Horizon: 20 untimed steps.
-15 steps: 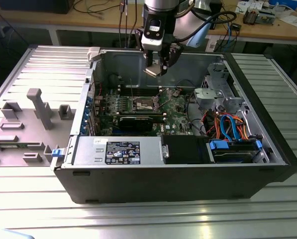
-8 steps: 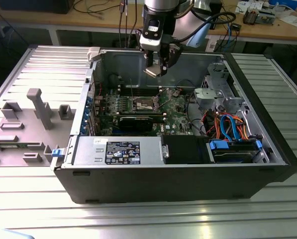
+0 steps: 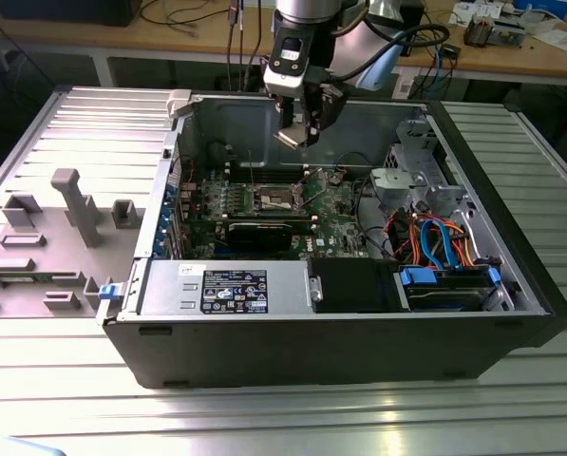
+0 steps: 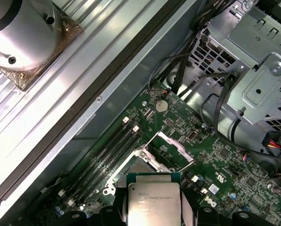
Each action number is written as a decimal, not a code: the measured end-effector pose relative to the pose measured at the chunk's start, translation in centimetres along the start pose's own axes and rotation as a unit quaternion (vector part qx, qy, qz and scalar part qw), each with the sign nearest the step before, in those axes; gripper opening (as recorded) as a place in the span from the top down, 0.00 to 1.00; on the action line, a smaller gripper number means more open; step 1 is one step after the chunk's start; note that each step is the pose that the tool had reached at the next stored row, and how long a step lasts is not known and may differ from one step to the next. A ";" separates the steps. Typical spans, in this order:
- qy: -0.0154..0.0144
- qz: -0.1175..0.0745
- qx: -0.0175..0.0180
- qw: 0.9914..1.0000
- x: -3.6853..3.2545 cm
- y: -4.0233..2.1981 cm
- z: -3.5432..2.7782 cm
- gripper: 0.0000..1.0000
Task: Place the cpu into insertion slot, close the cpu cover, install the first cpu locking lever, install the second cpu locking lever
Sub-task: 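Place the cpu into insertion slot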
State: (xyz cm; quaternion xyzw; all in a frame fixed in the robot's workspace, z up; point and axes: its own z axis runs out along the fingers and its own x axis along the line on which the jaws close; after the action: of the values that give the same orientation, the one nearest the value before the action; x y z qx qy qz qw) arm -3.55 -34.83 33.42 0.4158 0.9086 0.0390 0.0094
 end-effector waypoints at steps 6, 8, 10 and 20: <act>-0.001 0.008 0.000 1.000 0.00 0.00 0.02 0.46; -0.001 0.008 0.000 1.000 0.00 0.00 0.02 0.46; -0.001 0.008 0.000 1.000 0.00 0.00 0.02 0.46; -0.003 0.021 0.001 1.000 0.00 -0.01 0.17 0.46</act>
State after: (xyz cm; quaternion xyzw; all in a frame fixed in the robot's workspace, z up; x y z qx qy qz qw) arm -3.55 -34.82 33.25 0.4352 0.8995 0.0376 0.0107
